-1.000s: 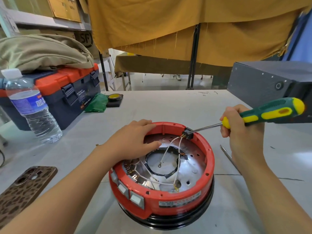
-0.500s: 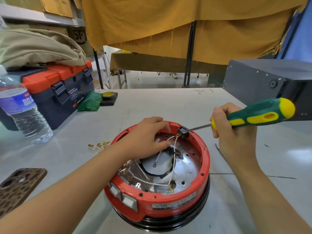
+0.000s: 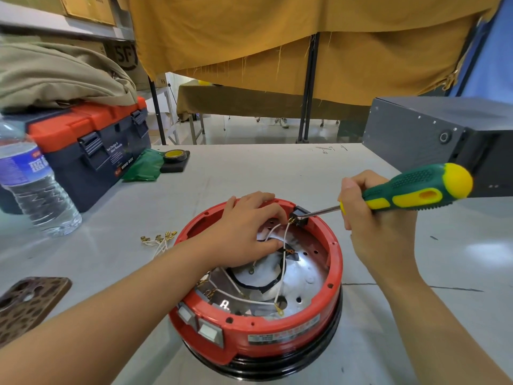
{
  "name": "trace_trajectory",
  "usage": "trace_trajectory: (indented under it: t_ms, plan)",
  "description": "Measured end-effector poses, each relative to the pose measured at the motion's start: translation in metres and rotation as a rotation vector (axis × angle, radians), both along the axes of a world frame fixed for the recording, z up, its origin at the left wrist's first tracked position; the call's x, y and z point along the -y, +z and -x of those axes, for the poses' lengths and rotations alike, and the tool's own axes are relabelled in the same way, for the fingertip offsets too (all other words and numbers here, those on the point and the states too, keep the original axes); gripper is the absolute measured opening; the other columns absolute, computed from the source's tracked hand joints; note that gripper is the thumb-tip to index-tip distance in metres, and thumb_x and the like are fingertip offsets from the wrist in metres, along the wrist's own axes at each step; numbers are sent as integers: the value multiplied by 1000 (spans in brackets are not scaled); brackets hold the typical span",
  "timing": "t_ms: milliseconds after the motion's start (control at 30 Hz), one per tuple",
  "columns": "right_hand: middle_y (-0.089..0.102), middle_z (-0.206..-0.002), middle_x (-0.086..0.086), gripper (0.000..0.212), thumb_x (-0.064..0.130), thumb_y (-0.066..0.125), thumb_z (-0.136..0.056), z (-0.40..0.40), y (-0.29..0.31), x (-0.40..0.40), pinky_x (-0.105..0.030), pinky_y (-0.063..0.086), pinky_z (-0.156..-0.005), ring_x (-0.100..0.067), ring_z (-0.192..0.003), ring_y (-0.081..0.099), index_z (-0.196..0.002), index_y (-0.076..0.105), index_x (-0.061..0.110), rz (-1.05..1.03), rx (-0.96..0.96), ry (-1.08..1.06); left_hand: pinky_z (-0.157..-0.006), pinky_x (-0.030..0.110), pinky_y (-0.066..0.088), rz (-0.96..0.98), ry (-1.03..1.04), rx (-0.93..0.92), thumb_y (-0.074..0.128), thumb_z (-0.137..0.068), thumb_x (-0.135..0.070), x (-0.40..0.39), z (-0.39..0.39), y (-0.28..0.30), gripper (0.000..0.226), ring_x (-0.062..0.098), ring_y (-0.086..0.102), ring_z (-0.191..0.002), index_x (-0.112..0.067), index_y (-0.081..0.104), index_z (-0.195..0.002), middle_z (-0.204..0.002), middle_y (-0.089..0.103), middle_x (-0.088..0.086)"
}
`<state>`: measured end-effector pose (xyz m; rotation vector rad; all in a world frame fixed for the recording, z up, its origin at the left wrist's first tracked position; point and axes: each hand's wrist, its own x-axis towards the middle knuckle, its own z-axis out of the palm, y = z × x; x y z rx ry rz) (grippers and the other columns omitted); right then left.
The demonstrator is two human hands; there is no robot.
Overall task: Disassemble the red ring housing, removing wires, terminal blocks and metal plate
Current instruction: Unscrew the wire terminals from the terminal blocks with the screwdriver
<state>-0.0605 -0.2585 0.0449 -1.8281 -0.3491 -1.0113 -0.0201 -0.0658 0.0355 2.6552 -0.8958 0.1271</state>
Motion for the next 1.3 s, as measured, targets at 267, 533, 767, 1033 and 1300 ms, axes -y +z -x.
trace_trajectory:
  t_ms: [267, 533, 767, 1033, 1300]
  plan:
    - [52, -51, 18, 30, 37, 46, -85, -2, -2, -2, -5, 35, -55, 1, -51, 52, -61, 45, 20, 8, 50, 37, -114, 53, 13, -8, 2, 15, 57, -87, -42, 1, -2, -2, 29, 16, 18, -142, -38, 51, -116, -150, 28, -3]
    - [51, -50, 23, 22, 33, 49, -86, -3, 1, -6, -1, 34, -55, 5, -53, 54, -65, 45, 31, 30, 103, 85, -114, 53, 15, -36, -1, 34, 56, -86, -46, 0, -3, -4, 30, 16, 17, -142, -40, 50, -115, -151, 28, -4]
    - [41, -44, 10, 38, 30, 54, -88, -15, 20, -10, -16, 35, -49, -9, -44, 46, -53, 41, 27, 69, 36, 61, -114, 50, 17, -62, 0, 43, 57, -85, -47, 0, -4, -2, 33, 18, 20, -141, -39, 50, -117, -151, 28, -3]
    - [44, -47, -13, 44, 28, 54, -87, -36, 39, -11, -31, 38, -50, -20, -46, 42, -57, 49, -3, 81, -66, 31, -103, 46, 34, -89, 75, 25, 56, -86, -42, 14, -5, 11, 19, 25, 35, -125, -34, 58, -103, -138, 39, 0]
    - [39, -41, 9, 37, 24, 54, -89, -41, 27, -1, -22, 34, -47, -9, -42, 39, -55, 46, 10, -146, -140, 82, -104, 47, 34, -9, 137, 77, 59, -86, -41, 19, -7, 3, 13, 23, 40, -125, -31, 65, -92, -139, 45, -1]
